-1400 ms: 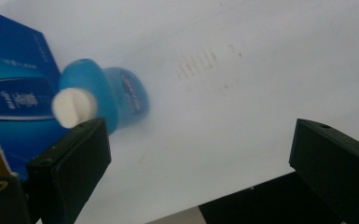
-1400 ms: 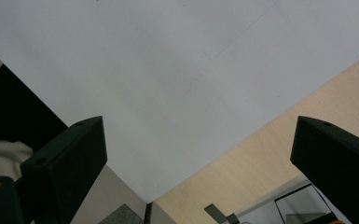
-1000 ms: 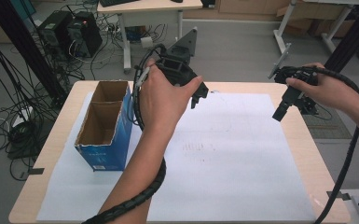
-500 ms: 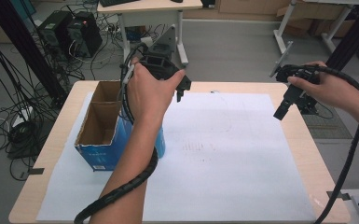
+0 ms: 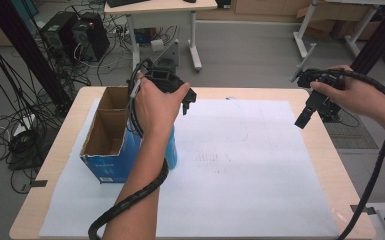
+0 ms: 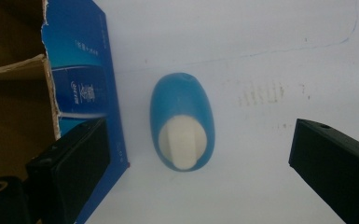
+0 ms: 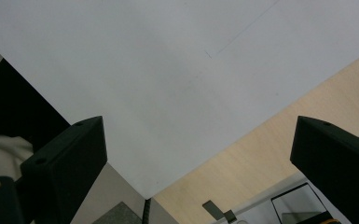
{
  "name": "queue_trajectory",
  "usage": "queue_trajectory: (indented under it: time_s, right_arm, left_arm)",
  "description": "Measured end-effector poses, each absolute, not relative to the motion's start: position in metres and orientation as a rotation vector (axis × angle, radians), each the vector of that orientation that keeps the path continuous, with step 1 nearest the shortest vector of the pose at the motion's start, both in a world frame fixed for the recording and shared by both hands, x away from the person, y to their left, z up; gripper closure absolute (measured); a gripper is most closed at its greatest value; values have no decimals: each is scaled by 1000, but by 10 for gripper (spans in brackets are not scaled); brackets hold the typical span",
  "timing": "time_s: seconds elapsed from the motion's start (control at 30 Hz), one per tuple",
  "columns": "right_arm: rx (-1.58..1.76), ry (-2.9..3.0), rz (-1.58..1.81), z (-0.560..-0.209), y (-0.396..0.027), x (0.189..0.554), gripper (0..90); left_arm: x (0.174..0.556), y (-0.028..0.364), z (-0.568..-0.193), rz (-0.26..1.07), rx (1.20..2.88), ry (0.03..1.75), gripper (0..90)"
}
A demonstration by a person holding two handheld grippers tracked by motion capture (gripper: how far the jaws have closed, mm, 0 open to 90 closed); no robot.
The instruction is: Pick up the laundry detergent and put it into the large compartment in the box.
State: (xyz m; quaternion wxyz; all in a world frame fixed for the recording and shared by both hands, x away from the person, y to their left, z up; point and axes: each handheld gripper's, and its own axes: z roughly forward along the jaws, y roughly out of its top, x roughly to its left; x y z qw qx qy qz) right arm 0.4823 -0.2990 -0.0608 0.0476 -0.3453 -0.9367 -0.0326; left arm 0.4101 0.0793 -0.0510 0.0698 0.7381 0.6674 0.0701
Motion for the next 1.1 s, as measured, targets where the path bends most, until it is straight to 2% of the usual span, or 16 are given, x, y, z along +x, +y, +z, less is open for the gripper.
queue_trajectory:
  time_s: [1.1]
  right_arm:
    - [-1047,-2858,-82,-66,-299,482,35]
  left_arm:
    - [430,88,-115,102,2235,2074,68]
